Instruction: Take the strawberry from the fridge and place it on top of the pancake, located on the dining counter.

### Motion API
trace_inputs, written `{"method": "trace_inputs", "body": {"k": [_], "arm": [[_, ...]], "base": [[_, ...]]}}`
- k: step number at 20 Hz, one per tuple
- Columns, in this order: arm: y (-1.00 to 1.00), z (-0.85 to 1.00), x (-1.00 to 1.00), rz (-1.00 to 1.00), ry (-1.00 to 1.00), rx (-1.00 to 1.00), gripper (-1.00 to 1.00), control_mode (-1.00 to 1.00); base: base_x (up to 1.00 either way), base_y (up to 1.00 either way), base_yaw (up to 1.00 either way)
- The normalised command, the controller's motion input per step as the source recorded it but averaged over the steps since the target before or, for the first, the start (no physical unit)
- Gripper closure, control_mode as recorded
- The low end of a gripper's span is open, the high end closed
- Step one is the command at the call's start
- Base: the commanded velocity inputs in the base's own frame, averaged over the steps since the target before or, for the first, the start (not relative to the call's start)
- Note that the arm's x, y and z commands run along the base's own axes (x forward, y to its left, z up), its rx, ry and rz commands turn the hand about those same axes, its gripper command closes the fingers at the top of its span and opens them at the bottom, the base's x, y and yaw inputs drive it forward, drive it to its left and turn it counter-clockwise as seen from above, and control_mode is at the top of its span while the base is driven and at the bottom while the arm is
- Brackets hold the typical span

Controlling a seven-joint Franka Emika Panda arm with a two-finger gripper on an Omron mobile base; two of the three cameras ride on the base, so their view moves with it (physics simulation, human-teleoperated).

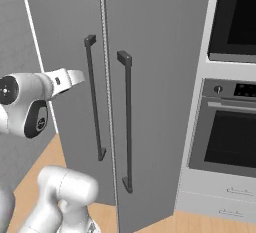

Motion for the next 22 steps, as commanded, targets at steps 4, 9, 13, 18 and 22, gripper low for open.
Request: {"method": "trace_inputs", "body": {"k": [4, 9, 13, 18, 22], "arm": [[0.36, 0.00, 0.82, -0.28, 0.26, -0.16, -1.00, -1.00], [-0.01, 0.00, 0.82, -0.15, 0.14, -0.10, -1.00, -1.00], [-0.24, -0.05, 0.77, -0.01, 0.00, -0.03, -1.00, -1.00], [-0.39, -0.07, 0.65, 0.00, 0.01, 0.00, -1.00, -1.00], [-0.15, -0.16, 0.89, 0.03, 0.06, 0.00, -1.00, -1.00]], "base": [[0.00, 0.00, 0.00], [0.00, 0.00, 0.00], [0.00, 0.00, 0.00], [0.00, 0.00, 0.00], [0.00, 0.00, 0.00]]}}
